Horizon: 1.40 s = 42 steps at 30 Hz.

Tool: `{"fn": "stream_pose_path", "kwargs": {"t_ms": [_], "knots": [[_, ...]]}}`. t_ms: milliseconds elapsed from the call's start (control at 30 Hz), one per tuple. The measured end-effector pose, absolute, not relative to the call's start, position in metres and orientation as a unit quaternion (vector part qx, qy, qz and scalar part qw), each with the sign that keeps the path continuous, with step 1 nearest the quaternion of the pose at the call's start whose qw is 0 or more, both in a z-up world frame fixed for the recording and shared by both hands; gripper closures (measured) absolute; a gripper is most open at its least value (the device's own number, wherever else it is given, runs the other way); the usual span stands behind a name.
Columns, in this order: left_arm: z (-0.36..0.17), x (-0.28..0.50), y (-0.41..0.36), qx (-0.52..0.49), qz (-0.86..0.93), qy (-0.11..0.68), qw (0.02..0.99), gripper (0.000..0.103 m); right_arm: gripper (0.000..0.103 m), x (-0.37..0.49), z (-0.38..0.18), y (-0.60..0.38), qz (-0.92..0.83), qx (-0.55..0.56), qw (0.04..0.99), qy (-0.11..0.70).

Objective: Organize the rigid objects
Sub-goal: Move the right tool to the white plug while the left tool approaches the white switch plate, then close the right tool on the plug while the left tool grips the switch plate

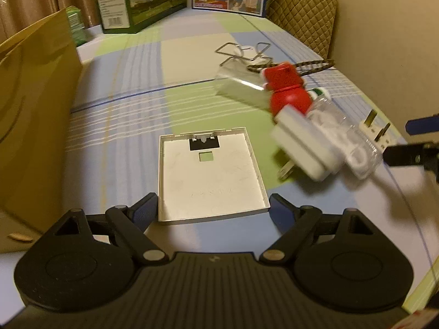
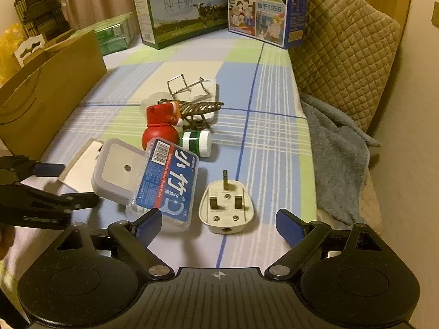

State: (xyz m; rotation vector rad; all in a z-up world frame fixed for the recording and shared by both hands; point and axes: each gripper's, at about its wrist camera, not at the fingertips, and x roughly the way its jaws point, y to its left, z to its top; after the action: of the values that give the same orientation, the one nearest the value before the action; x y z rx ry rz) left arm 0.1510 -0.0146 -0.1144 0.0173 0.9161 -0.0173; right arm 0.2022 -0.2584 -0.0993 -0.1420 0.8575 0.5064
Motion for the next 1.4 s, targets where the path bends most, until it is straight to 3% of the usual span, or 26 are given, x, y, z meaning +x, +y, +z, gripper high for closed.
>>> {"fn": "stream_pose_path", "kwargs": {"t_ms": [567,967,1033,1400], "knots": [[-0.112,0.129,0.004,0.008,0.002,0.438,0.899,0.016,0.017,0.230,-0.105,-0.258,0.216,-0.075,0.882,0.413],[-0.109,0.133,0.002,0.015,-0.001,0.431,0.902,0.014,0.046,0.236,-0.126,-0.247,0.237,-0.097,0.862,0.438],[-0.110,0.135,0.001,0.019,-0.002,0.430,0.903,0.014,0.056,0.236,-0.126,-0.245,0.236,-0.104,0.864,0.433],[-0.113,0.147,-0.001,0.030,0.003,0.432,0.901,0.016,0.057,0.232,-0.122,-0.242,0.227,-0.102,0.864,0.437]]}}
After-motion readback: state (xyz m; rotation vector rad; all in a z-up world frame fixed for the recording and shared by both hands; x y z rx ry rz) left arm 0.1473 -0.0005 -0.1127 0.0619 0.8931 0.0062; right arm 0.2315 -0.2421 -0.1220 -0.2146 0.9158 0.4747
